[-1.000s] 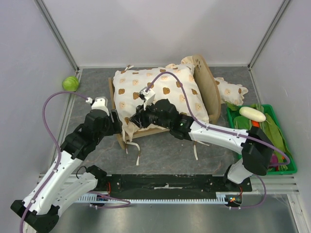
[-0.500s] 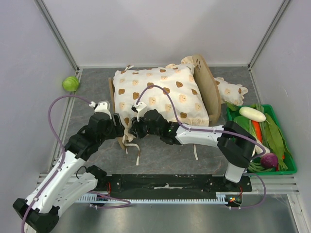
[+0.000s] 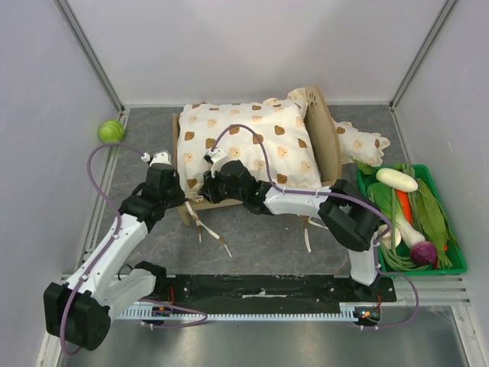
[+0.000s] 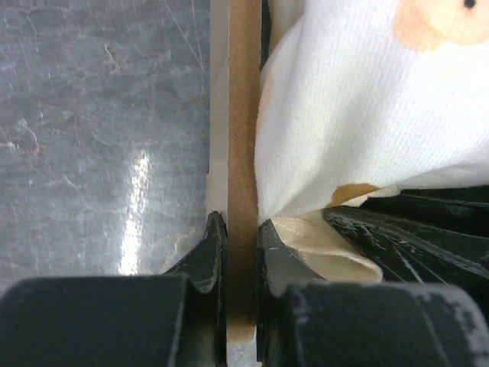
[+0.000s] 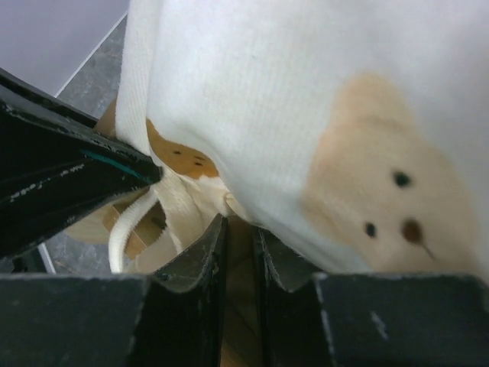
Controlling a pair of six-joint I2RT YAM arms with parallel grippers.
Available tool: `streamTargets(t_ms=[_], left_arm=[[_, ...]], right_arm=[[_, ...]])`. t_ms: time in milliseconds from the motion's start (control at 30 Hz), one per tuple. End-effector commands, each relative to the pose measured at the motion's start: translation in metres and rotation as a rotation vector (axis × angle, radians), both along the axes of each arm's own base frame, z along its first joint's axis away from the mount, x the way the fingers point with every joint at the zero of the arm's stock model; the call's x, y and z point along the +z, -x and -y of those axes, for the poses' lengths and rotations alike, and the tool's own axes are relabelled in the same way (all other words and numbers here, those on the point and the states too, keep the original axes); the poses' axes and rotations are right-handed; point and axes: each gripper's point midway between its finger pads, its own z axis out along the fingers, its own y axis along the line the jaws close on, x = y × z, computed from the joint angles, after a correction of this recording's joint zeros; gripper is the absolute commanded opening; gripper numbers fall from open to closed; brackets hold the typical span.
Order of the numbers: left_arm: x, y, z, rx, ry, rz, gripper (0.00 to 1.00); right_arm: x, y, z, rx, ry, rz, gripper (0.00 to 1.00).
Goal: Set up the pet bed
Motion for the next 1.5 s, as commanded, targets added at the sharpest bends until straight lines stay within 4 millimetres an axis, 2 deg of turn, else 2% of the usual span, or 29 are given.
streamTargets(t_ms=[0,133,167,200,233,267,300,333,367,400,467,533,600,733,800,833,900,933,1000,1033,1067,1133,1200,1233,1333,1467], left_arm=[[0.001,-0.03,0.007,-0.017,0.104,0.038,0.02],[0.007,-0.043,0.003,-0.019,0.085,0.035,0.02],[0.011,-0.045,0.003,-0.016,0.089,0.042,0.06],[0.012,-0.046,0.004,-0.019,0.1,0.043,0.11],[0.012,-0.047,0.005,-0.026,0.108,0.042,0.24],[0.014,-0.047,0.008,-0.038,0.119,0.044,0.29],[0.017,-0.045,0.009,-0.041,0.126,0.052,0.35],[0.017,-0.041,0.007,-0.035,0.123,0.045,0.48],[0.018,-0.038,0.003,-0.018,0.113,0.047,0.54],[0.02,-0.035,0.001,-0.011,0.109,0.054,0.59],[0.031,-0.027,-0.006,0.011,0.099,0.091,0.73],[0.038,-0.019,-0.012,0.028,0.095,0.105,0.94],[0.052,-0.006,-0.017,0.046,0.097,0.124,0.96],[0.055,0.022,-0.022,0.101,0.153,0.142,0.97],[0.05,0.035,-0.018,0.095,0.191,0.135,0.94],[0.045,0.04,-0.013,0.092,0.22,0.119,0.86],[0.039,0.045,-0.005,0.077,0.237,0.095,0.83],[0.036,0.05,0.007,0.063,0.253,0.073,0.82],[0.021,0.051,0.011,0.093,0.213,0.031,0.82],[0.009,0.059,0.026,0.069,0.217,-0.007,0.8],[0.004,0.059,0.022,0.103,0.178,-0.005,0.8],[-0.009,0.072,0.031,0.114,0.174,-0.042,0.78],[-0.018,0.076,0.035,0.14,0.189,-0.043,0.72],[-0.034,0.083,0.037,0.123,0.161,-0.074,0.67],[-0.057,0.095,0.041,0.125,0.124,-0.128,0.57],[-0.081,0.096,0.035,0.17,0.009,-0.162,0.57]], right_arm=[[0.02,-0.02,-0.001,0.032,-0.024,0.044,0.27],[0.048,-0.013,0.006,0.074,-0.035,0.096,0.39],[0.062,-0.009,0.011,0.079,-0.052,0.113,0.41],[0.068,-0.003,0.011,0.104,-0.066,0.117,0.43],[0.074,0.0,0.014,0.112,-0.078,0.125,0.45],[0.074,0.006,0.018,0.117,-0.079,0.122,0.46],[0.088,0.01,0.022,0.121,-0.097,0.135,0.47],[0.09,0.014,0.025,0.117,-0.095,0.142,0.48],[0.086,0.018,0.031,0.112,-0.082,0.132,0.49],[0.096,0.021,0.037,0.106,-0.094,0.144,0.5],[0.098,0.027,0.049,0.084,-0.092,0.151,0.51],[0.1,0.035,0.055,0.081,-0.092,0.155,0.52],[0.102,0.04,0.066,0.061,-0.088,0.162,0.52],[0.104,0.06,0.081,0.044,-0.098,0.164,0.53],[0.103,0.068,0.091,0.032,-0.104,0.159,0.52],[0.102,0.072,0.094,0.031,-0.106,0.153,0.53],[0.101,0.079,0.104,0.019,-0.122,0.142,0.53],[0.1,0.083,0.107,0.019,-0.133,0.136,0.53],[0.095,0.089,0.114,0.017,-0.147,0.125,0.53],[0.093,0.091,0.117,0.016,-0.15,0.12,0.53],[0.088,0.094,0.122,0.015,-0.145,0.116,0.53],[0.077,0.099,0.127,0.018,-0.127,0.104,0.53],[0.076,0.102,0.133,0.017,-0.126,0.106,0.53],[0.069,0.104,0.137,0.016,-0.118,0.096,0.53],[0.067,0.107,0.142,0.015,-0.119,0.093,0.54],[0.062,0.111,0.146,0.018,-0.123,0.084,0.54]])
